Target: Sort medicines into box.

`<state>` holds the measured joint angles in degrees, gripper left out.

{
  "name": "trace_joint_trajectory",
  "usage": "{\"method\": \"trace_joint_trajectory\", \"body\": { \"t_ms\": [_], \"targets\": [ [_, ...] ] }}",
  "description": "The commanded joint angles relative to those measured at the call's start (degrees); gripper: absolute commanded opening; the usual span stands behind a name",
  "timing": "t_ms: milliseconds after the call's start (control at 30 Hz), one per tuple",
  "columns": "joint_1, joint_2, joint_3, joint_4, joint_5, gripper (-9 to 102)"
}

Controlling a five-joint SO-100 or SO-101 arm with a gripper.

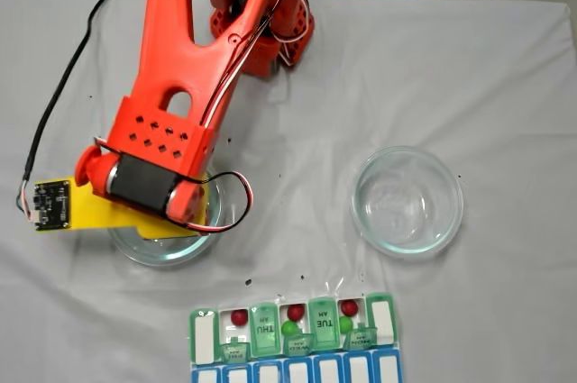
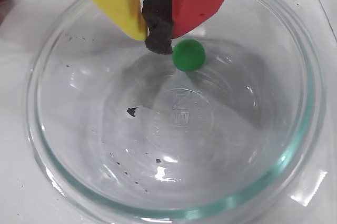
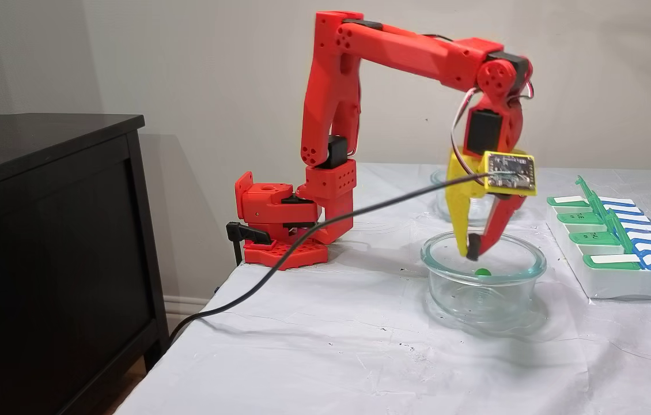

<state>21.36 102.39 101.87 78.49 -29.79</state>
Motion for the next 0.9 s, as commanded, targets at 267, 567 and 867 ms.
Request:
{"method": "trace_joint_trajectory", "body": {
  "t_ms": [267,567,867],
  "targets": [
    [0.18,3.16,0.09,-1.49,0.97,29],
    [-2.55,-4.39,-0.18,-4.04,3.69,26],
    [-3.6,-6.68,-0.53,-3.87,3.87,21]
  ]
}}
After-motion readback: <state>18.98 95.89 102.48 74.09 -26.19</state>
